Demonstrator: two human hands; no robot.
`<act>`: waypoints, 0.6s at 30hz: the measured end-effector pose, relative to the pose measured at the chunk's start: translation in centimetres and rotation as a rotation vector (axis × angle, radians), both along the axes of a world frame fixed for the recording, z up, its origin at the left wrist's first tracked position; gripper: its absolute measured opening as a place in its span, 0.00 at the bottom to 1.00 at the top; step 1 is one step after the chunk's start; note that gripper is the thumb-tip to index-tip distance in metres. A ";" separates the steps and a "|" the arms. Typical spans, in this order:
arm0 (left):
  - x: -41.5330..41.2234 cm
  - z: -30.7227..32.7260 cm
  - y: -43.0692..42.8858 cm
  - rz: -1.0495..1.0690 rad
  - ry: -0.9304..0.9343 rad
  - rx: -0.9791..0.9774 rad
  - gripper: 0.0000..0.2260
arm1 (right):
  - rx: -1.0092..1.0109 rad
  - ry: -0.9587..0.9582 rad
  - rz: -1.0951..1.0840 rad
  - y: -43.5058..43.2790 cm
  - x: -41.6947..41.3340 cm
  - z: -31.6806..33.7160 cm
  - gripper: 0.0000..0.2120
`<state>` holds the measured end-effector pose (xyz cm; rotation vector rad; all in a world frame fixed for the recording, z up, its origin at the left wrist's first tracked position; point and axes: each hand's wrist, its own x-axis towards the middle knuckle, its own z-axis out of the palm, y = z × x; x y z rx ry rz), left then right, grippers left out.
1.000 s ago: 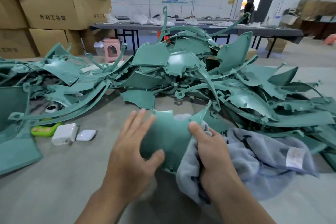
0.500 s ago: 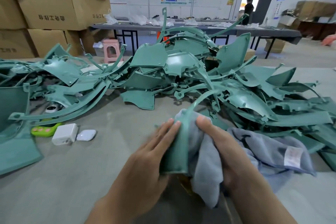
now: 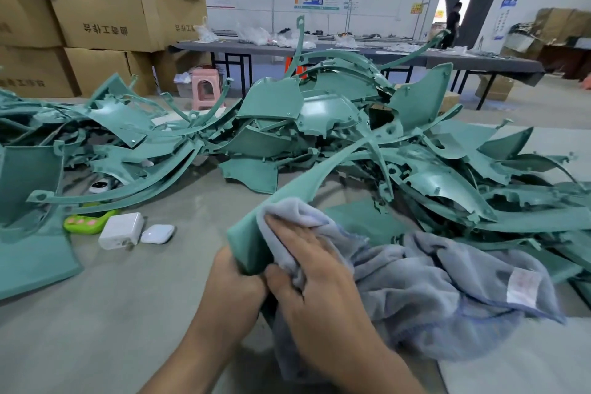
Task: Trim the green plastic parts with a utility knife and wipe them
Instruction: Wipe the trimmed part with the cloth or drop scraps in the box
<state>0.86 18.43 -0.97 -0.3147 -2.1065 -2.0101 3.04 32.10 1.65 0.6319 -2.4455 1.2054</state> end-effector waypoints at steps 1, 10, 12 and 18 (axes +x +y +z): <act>-0.1 0.0 -0.2 -0.001 -0.001 -0.008 0.12 | 0.053 -0.005 -0.024 -0.2 -0.3 -0.2 0.31; 0.3 -0.1 0.4 0.010 0.019 -0.222 0.09 | 0.210 0.025 -0.396 3.1 -5.0 -0.1 0.27; 0.3 -0.1 0.7 0.048 0.030 -0.239 0.05 | 0.173 0.024 -0.447 3.7 -5.4 -0.2 0.27; 0.7 -0.3 -0.2 0.169 0.067 -0.313 0.07 | 0.196 -0.049 -0.702 8.0 -7.4 -0.1 0.26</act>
